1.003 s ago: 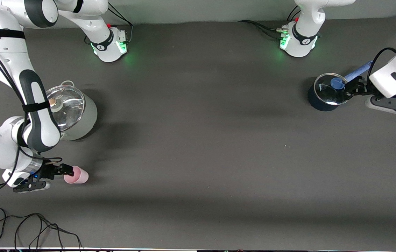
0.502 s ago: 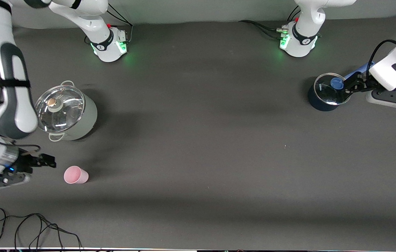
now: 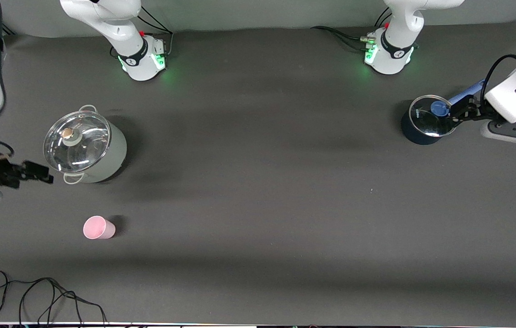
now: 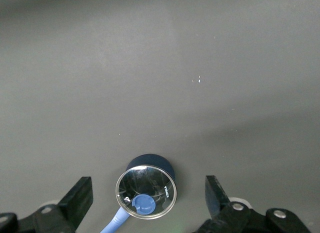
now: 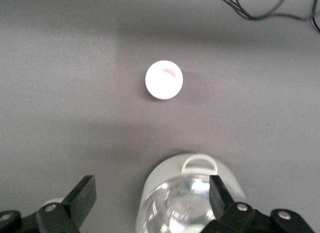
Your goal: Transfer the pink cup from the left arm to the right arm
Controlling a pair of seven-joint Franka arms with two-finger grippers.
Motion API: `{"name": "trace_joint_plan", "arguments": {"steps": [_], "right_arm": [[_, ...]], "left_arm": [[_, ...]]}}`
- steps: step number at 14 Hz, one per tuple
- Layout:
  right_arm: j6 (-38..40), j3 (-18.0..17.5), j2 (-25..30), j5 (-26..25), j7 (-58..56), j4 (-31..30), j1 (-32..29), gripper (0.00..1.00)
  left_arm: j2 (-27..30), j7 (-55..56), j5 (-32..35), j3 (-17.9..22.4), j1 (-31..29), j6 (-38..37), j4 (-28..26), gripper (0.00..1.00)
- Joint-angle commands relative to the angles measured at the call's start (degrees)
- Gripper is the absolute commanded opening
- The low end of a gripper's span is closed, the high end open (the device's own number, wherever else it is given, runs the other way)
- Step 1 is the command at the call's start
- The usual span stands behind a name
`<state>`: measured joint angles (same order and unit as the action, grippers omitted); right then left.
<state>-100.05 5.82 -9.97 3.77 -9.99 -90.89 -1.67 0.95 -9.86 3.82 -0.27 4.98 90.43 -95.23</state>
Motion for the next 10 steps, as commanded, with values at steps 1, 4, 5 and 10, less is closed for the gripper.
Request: {"name": "trace_joint_plan", "arguments": {"steps": [1, 4, 5, 10], "right_arm": [[3.45, 0.24, 5.39, -1.3, 7.69, -2.0, 2.01, 1.0], [7.67, 0.33, 9.17, -1.74, 8.05, -2.79, 2.81, 1.0], [7.77, 0.33, 9.88, -1.74, 8.14, -3.23, 2.9, 1.0], [7.07, -0.11, 8.48, -1.92, 8.75, -3.24, 3.96, 1.0]], "left_arm": [[-0.86, 0.54, -0.3, 0.8, 0.56, -1.92, 2.25, 1.0], [-2.7, 0.45, -0.3, 0.71, -1.99, -2.36, 5.4, 1.0], [-3.67, 0.45, -0.39, 0.71, -2.16, -3.32, 7.24, 1.0], [-4.47, 0.36, -0.3, 0.54, -2.08, -5.09, 7.7, 1.0]]}}
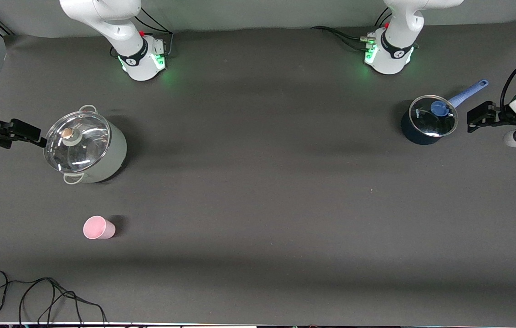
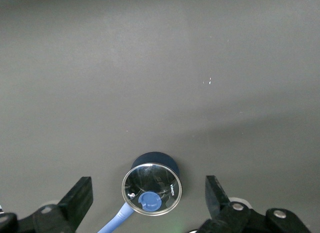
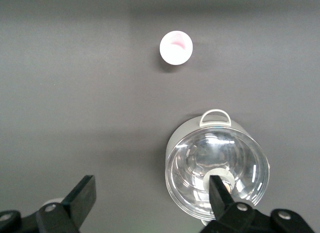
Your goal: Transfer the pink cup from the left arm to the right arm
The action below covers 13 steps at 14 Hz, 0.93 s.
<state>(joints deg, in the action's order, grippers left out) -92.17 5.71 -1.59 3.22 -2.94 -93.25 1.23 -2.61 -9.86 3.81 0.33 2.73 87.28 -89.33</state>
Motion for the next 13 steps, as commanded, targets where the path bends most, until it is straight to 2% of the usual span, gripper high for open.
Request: {"name": "trace_joint_plan", "arguments": {"steps": [1, 8, 12, 13], "right_arm": [[-0.82, -0.09, 0.09, -1.37, 1.71, -0.88, 1.32, 1.0], [-0.91, -0.35, 0.18, -1.29, 1.54, -0.27, 0.28, 1.0], [-1.35, -8.6, 0.36, -1.46, 1.45, -0.09, -7.46, 1.0], [-1.35, -8.96, 0.45, -2.59, 1.19, 0.0, -7.82, 1.0]], "left_arm": [[-0.38, 0.2, -0.3, -0.07, 0.17, -2.2, 0.74, 1.0], [0.42, -0.25, -0.3, 0.02, -0.01, -1.94, -1.03, 1.0], [1.11, -0.25, -0.3, 0.02, -0.09, -1.06, -2.51, 1.0], [2.34, -0.25, -0.3, 0.02, -0.01, 0.16, -4.43, 1.0]]}}
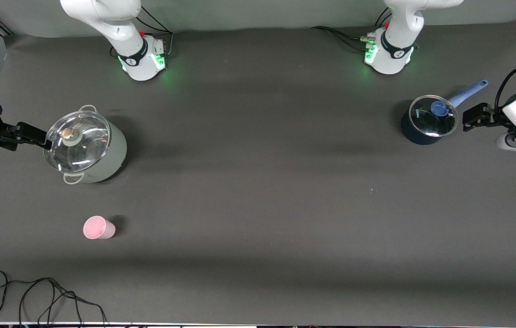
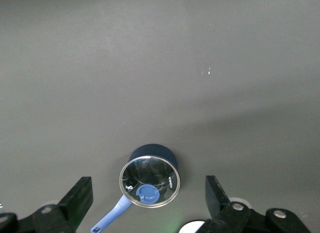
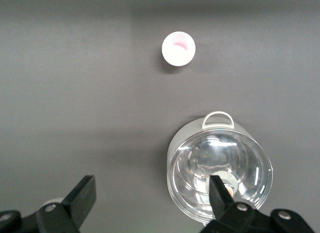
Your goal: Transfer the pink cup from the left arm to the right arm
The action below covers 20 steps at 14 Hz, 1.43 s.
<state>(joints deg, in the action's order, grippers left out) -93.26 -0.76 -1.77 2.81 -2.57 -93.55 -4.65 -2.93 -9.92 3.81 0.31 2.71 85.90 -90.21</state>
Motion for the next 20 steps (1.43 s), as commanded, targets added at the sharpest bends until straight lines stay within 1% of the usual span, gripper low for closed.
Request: {"name": "trace_joint_plan", "arguments": {"steps": [1, 4, 6, 9, 11, 20], "right_arm": [[-0.26, -2.76, 0.8, -4.72, 0.56, 0.29, -1.95, 1.0], [-0.26, -2.76, 0.98, -6.75, 0.2, 0.21, -1.59, 1.0], [-0.17, -2.76, 0.89, -7.03, -0.06, 0.12, -1.51, 1.0], [0.36, -2.67, 0.98, -6.06, -1.91, -0.06, -1.77, 1.0], [0.27, -2.24, 1.06, -2.56, -2.08, 0.03, -2.03, 1.0], [0.27, -2.06, 1.06, -2.28, -1.73, 0.21, -1.68, 1.0]], "left_arm": [[3.8, -0.19, -0.29, 0.04, 0.01, 2.86, -5.4, 1.0], [3.99, -0.19, -0.38, 0.04, 0.01, 3.66, -5.77, 1.0], [3.9, -0.19, -0.38, 0.04, 0.01, 3.75, -5.59, 1.0], [3.81, -0.28, -0.38, 0.04, 0.01, 3.75, -5.51, 1.0], [3.72, -0.28, -0.38, 0.04, 0.01, 3.75, -5.51, 1.0], [3.72, -0.28, -0.38, 0.04, 0.01, 3.75, -5.51, 1.0]]}}
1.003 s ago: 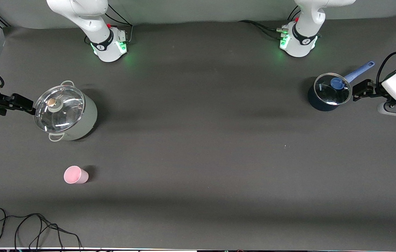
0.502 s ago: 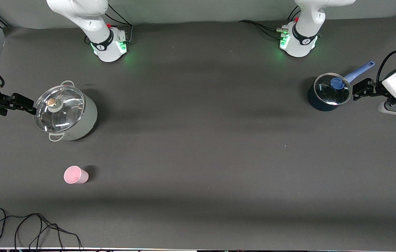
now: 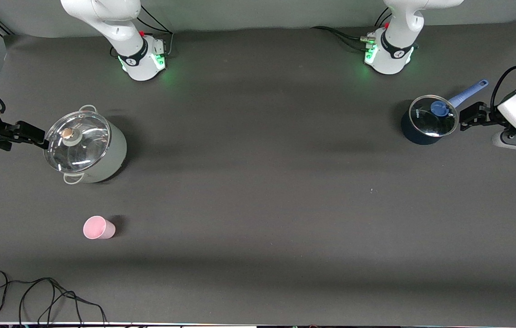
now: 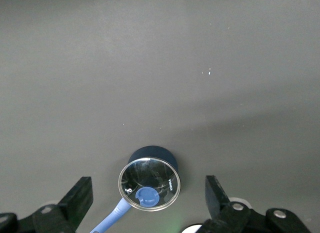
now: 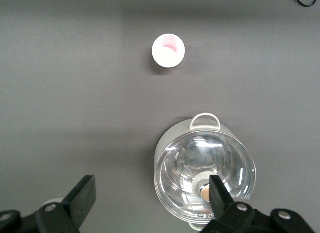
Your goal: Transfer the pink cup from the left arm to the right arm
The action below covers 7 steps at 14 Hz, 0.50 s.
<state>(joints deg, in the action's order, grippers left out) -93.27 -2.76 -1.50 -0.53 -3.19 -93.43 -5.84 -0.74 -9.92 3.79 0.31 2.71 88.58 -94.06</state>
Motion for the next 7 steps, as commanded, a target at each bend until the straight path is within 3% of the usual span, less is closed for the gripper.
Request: {"name": "trace_joint_plan", "arguments": {"steps": [1, 7], "right_arm": [[0.28, -0.05, 0.71, 0.97, -0.94, 0.09, -0.31, 1.0], [0.19, -0.14, 0.71, 0.79, -0.76, 0.18, -0.22, 1.0]], "left_arm": [[1.53, -0.27, -0.36, 0.04, 0.02, 1.07, -1.65, 1.0], [1.44, -0.27, -0.36, 0.04, 0.02, 1.16, -1.65, 1.0]]}}
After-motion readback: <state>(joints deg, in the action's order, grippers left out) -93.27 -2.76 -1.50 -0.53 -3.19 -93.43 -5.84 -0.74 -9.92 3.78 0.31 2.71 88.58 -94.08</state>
